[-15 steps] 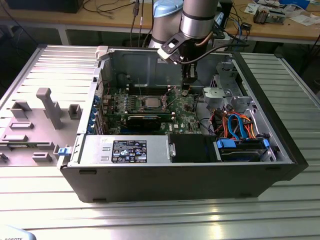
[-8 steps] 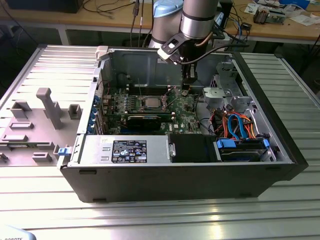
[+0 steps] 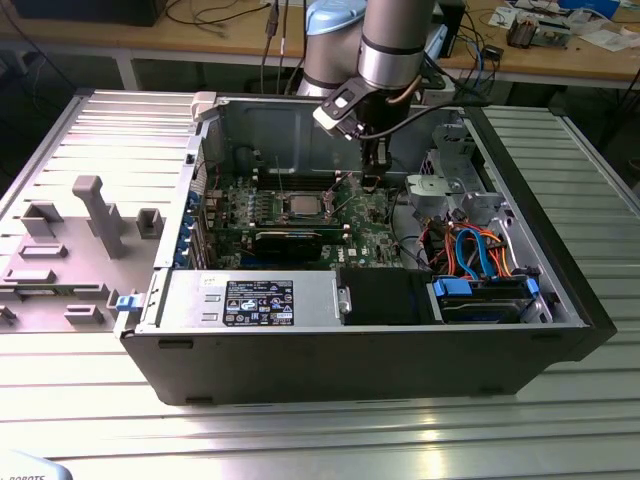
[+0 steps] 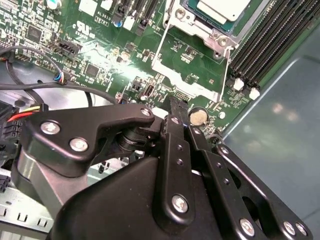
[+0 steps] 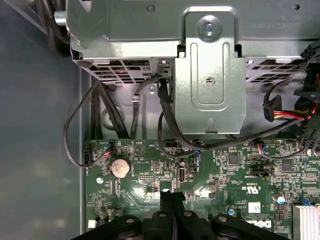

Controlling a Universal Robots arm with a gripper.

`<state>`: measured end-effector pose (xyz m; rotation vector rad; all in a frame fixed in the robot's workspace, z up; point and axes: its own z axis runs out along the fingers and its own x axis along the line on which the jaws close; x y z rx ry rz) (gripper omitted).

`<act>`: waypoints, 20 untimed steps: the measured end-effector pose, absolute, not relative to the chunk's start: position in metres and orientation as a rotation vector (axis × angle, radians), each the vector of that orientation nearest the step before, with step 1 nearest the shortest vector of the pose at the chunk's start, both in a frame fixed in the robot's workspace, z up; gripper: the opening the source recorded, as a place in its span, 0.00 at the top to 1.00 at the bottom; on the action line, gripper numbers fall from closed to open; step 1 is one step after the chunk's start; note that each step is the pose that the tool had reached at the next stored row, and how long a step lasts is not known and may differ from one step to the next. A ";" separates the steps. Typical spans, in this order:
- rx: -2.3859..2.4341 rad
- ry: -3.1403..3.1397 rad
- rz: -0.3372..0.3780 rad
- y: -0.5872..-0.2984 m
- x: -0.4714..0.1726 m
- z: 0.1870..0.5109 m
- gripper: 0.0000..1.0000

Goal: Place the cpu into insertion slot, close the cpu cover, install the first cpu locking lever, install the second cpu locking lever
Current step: 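Close the cpu cover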

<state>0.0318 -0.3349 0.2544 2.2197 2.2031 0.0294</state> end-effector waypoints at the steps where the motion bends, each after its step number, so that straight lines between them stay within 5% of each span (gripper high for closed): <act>1: 2.219 2.204 0.030 -0.335 0.030 0.254 0.89; 20: 2.219 2.205 0.031 -0.335 0.017 0.253 0.89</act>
